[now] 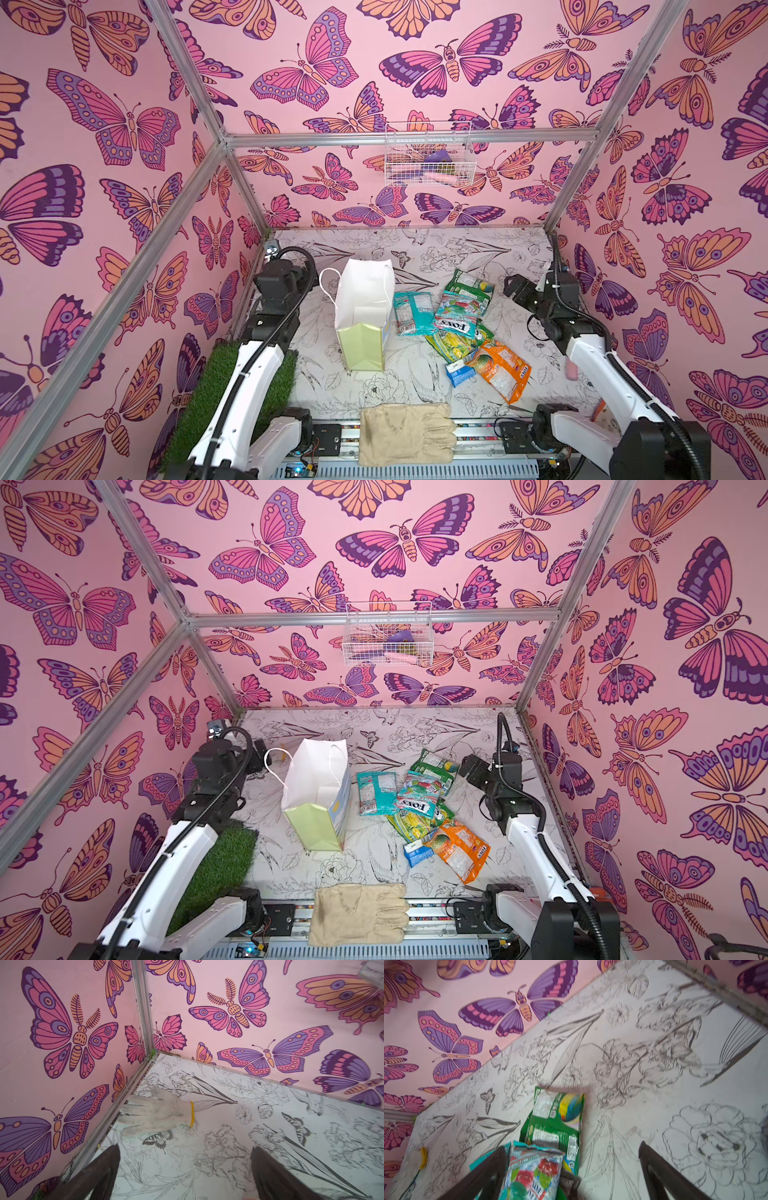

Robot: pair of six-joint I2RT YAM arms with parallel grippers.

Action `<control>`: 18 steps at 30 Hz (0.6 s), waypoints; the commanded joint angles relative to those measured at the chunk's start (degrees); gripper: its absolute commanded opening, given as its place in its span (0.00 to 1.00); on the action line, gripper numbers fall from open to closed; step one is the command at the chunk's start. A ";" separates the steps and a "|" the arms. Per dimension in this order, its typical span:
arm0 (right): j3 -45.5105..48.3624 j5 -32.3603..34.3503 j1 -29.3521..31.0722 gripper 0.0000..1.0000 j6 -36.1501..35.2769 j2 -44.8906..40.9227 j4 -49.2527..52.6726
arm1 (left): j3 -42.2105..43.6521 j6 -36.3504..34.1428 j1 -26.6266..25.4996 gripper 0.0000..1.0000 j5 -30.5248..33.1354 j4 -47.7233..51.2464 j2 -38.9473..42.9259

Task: Place the snacks into the paper bag

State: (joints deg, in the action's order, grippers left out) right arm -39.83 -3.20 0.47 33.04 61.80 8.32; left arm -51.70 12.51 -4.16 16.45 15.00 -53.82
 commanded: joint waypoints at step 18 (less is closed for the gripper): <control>-17.03 -8.68 6.94 0.99 -7.03 1.25 35.06 | 8.19 11.37 -0.06 0.98 -20.21 25.47 28.02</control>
State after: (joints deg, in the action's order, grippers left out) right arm -52.62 -12.23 4.69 28.47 62.57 35.27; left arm -44.62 22.09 -4.16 -0.45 37.30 -28.29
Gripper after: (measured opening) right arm 0.993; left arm 0.983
